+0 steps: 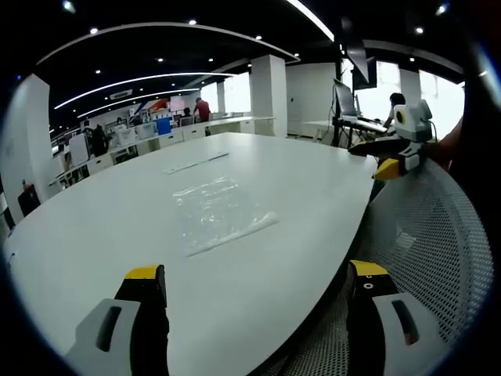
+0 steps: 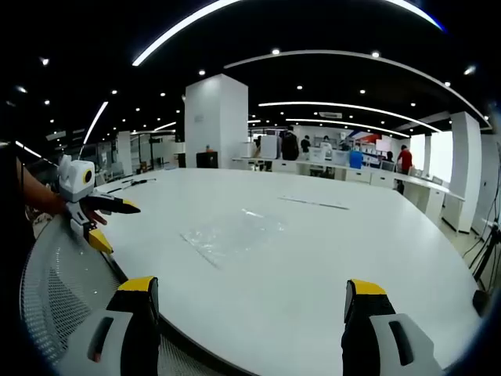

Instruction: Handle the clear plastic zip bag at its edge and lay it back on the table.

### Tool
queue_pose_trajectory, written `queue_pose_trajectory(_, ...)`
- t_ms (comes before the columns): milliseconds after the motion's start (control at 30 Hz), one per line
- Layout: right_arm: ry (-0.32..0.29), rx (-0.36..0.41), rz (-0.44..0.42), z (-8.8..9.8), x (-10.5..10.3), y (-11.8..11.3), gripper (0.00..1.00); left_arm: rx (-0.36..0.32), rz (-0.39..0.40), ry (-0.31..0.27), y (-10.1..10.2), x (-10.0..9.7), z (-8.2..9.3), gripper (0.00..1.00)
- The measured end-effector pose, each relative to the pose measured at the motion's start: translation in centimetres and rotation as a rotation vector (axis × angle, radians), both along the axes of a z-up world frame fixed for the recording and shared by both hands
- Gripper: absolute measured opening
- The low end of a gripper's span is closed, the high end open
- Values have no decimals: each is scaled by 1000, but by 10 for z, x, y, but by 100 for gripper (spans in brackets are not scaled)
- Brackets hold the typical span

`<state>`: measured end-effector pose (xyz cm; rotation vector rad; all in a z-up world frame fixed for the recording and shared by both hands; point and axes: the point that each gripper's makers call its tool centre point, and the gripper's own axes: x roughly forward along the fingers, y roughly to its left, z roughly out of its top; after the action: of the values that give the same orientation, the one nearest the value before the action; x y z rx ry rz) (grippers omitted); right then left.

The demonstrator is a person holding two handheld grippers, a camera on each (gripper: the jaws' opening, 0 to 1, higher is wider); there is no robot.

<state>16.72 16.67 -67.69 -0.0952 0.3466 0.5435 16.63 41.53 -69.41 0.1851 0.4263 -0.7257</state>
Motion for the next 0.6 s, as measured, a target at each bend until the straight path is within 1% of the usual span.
queue_pose_trajectory(600,-1,0,-2,0,0,-1,99,3,4,7,0,-1,1,95)
